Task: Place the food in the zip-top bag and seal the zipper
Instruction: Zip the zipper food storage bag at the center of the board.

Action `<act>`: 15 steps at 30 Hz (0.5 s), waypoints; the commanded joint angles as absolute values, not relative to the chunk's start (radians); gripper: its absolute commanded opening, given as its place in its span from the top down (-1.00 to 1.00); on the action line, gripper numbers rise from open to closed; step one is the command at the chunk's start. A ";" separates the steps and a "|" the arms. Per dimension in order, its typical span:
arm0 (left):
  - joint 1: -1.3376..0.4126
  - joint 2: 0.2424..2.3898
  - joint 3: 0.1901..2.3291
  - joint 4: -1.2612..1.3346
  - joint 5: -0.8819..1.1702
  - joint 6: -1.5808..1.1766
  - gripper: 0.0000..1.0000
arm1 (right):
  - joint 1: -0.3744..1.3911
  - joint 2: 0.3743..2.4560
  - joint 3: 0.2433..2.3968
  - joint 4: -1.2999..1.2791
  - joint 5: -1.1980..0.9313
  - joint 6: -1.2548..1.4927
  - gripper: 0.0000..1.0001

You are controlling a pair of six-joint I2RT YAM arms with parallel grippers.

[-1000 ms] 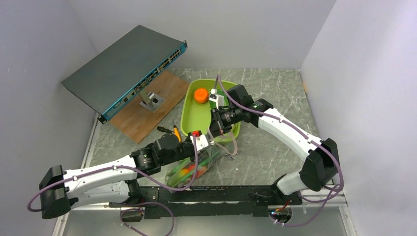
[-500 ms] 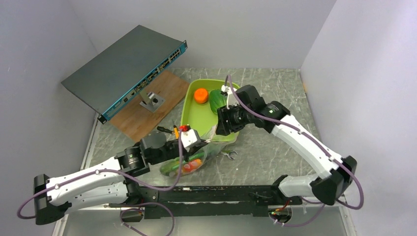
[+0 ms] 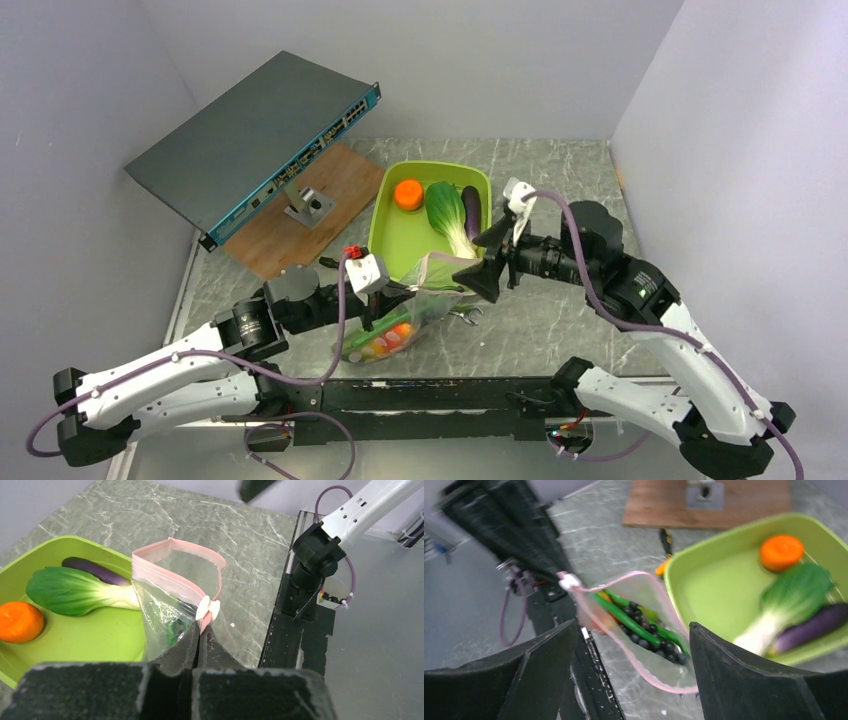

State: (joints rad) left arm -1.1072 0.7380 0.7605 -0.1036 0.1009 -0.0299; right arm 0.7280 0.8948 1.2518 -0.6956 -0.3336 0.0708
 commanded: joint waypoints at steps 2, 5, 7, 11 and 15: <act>-1.086 0.765 0.855 -0.130 0.165 -0.075 1.00 | 0.810 0.795 1.100 -0.369 -0.553 -0.053 -0.72; -1.077 0.790 0.870 -0.144 0.193 -0.095 1.00 | 0.848 0.773 1.036 -0.222 -0.576 -0.081 -0.64; -1.071 0.800 0.875 -0.148 0.207 -0.104 1.00 | 0.866 0.790 1.025 -0.177 -0.598 -0.114 -0.48; -1.065 0.808 0.877 -0.150 0.229 -0.115 1.00 | 0.903 0.841 1.052 -0.210 -0.565 -0.212 -0.26; -1.059 0.808 0.881 -0.158 0.239 -0.118 1.00 | 0.940 0.888 1.075 -0.252 -0.542 -0.277 -0.15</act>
State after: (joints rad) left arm -1.0679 0.8158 0.8307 -0.1890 0.1993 -0.0959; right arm 0.9096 0.8585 1.0283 -0.2863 -0.5480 -0.1684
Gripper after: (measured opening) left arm 0.010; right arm 0.604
